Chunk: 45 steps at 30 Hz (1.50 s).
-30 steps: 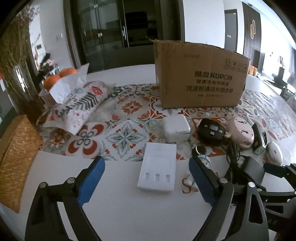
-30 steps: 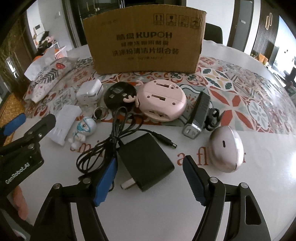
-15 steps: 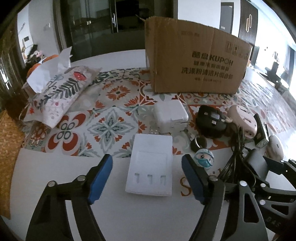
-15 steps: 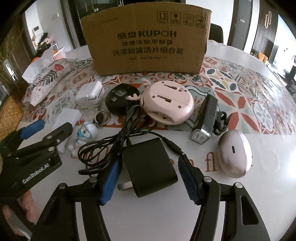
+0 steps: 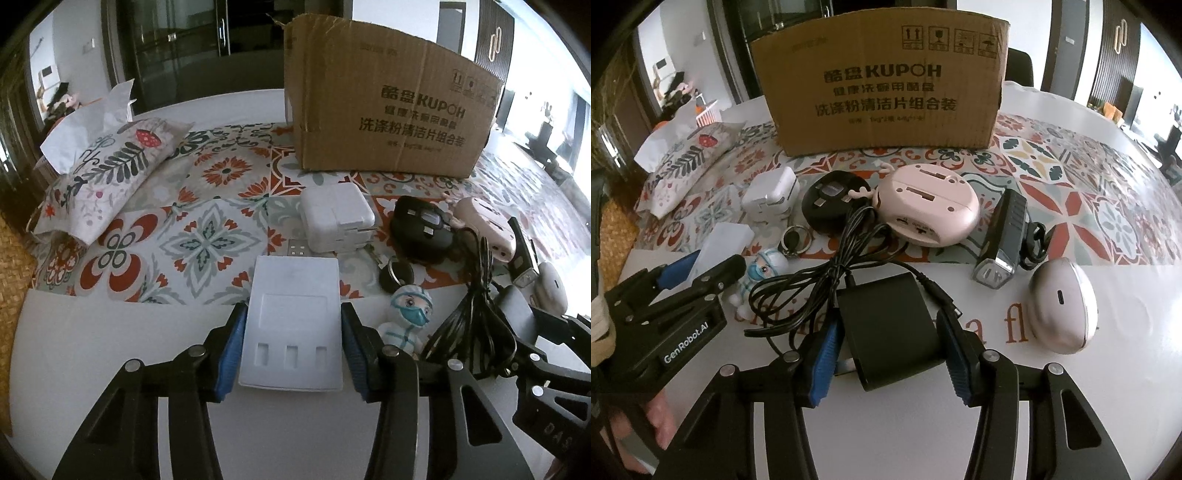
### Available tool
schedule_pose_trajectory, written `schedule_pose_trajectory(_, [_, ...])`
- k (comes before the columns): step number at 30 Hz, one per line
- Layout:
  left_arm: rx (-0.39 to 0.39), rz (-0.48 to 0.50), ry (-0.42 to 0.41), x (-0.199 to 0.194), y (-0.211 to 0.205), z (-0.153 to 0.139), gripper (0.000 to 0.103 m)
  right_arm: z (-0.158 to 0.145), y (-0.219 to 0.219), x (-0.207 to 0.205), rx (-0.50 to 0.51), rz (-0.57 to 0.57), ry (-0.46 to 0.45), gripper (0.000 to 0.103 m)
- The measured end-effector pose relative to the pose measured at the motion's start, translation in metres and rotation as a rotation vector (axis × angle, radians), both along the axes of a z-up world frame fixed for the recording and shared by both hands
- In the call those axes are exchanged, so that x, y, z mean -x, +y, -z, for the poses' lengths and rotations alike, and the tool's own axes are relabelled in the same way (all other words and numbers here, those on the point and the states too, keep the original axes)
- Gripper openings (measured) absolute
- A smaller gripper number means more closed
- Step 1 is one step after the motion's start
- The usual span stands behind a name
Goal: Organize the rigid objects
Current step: 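Grasp the white battery charger with the left gripper while the right gripper grasps the black adapter, then carry the white charger and black adapter with both grippers over the cardboard box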
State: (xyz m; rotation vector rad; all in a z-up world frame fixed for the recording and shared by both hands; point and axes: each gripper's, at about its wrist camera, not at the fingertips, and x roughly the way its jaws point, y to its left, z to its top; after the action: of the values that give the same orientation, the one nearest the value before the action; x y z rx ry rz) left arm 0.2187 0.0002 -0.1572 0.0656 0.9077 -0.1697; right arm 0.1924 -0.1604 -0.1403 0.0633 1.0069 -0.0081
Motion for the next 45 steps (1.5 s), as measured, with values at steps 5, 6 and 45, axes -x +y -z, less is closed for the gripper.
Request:
schedule_pose_trajectory(5, [-0.017, 0.000, -0.057, 0.013, 0.000, -0.014, 0.048, -0.002, -0.002, 0.006, -0.026, 0.003, -0.006, 0.050])
schedule_pose_trajectory(6, [-0.016, 0.002, -0.065, 0.015, 0.000, -0.017, 0.048, -0.002, -0.003, 0.008, -0.032, 0.004, -0.009, 0.049])
schedule_pose_trajectory(45, [0.101, 0.035, -0.227, 0.061, -0.016, -0.117, 0.048, -0.099, -0.023, 0.054, -0.095, -0.027, -0.332, 0.044])
